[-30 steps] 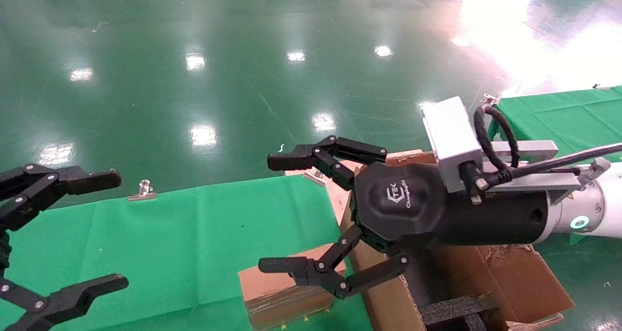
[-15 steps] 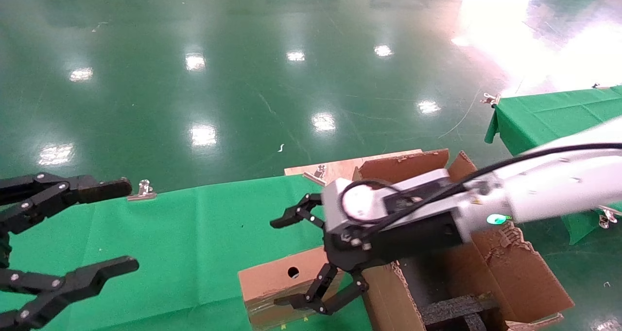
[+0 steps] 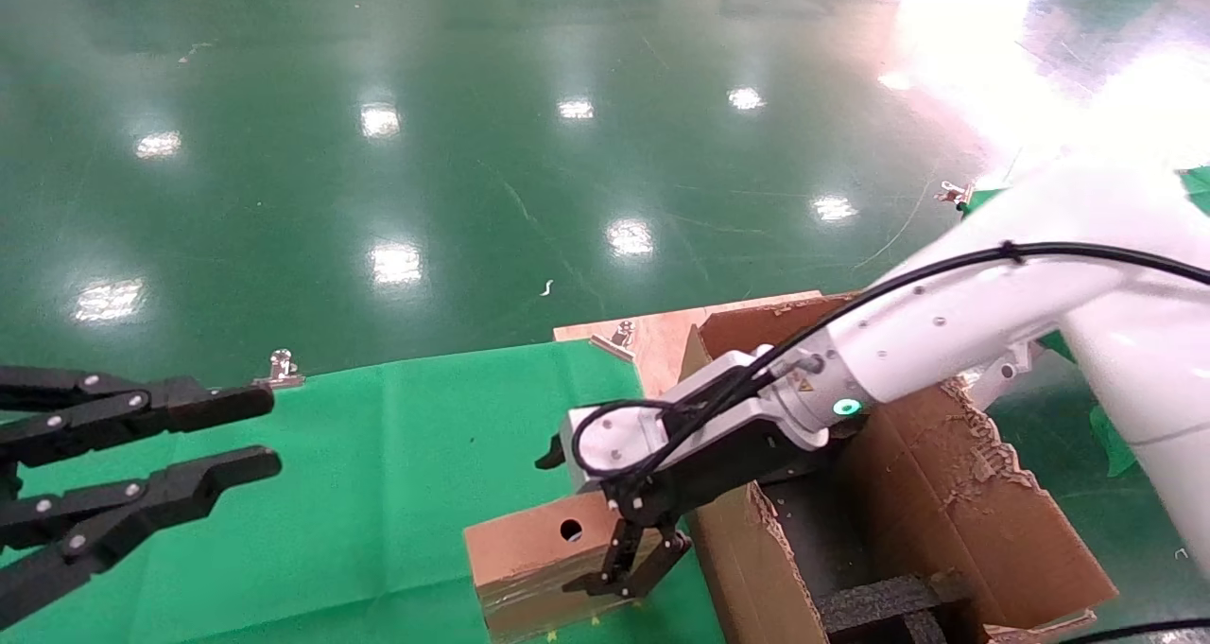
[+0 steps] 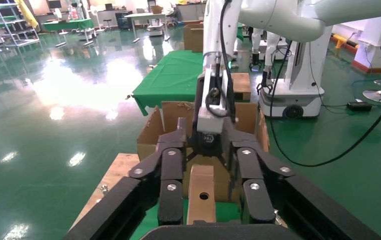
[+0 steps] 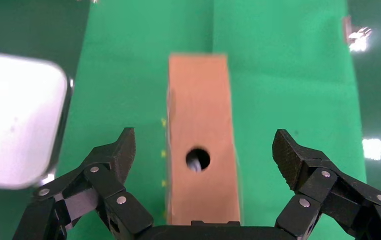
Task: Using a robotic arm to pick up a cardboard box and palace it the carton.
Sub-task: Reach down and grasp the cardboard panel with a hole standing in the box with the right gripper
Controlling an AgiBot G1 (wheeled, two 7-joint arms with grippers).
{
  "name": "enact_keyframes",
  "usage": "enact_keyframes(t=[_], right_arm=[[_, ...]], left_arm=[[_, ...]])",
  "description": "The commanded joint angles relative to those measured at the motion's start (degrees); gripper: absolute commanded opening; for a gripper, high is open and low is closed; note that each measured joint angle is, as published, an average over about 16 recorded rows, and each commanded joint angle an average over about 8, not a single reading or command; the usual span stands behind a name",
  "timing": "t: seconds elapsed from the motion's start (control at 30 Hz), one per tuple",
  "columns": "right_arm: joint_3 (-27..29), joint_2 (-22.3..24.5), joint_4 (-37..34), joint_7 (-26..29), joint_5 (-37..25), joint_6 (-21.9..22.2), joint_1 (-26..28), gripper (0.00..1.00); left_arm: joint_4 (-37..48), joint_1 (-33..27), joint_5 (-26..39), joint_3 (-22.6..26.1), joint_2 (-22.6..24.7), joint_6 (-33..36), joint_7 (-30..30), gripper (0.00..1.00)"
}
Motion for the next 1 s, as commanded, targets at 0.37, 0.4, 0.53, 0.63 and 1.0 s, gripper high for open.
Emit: enact_keyframes(t=[0.37, 0.4, 0.53, 0.63, 1.0], right_arm=[[-8.5, -4.9, 0.1, -1.9, -8.2, 0.2, 5.2, 1.00], [-8.9, -5.0, 0.3, -1.9, -8.5, 0.2, 5.4, 1.00], [-10.3, -5.6, 0.6, -2.0, -9.5, 0.4, 6.0, 0.84], [-11.0, -5.8, 0.7, -2.1, -9.9, 0.4, 6.4, 0.47], [-10.8, -5.7, 0.8, -2.1, -9.9, 0.4, 6.3, 0.00]], left_arm=[[0.0, 0.0, 0.0, 0.0, 0.0, 0.0, 0.0, 0.03], [0.0, 0.0, 0.0, 0.0, 0.0, 0.0, 0.0, 0.15], [0.0, 0.0, 0.0, 0.0, 0.0, 0.0, 0.0, 0.65], [0.0, 0.0, 0.0, 0.0, 0.0, 0.0, 0.0, 1.00], [0.0, 0.0, 0.0, 0.0, 0.0, 0.0, 0.0, 1.00]])
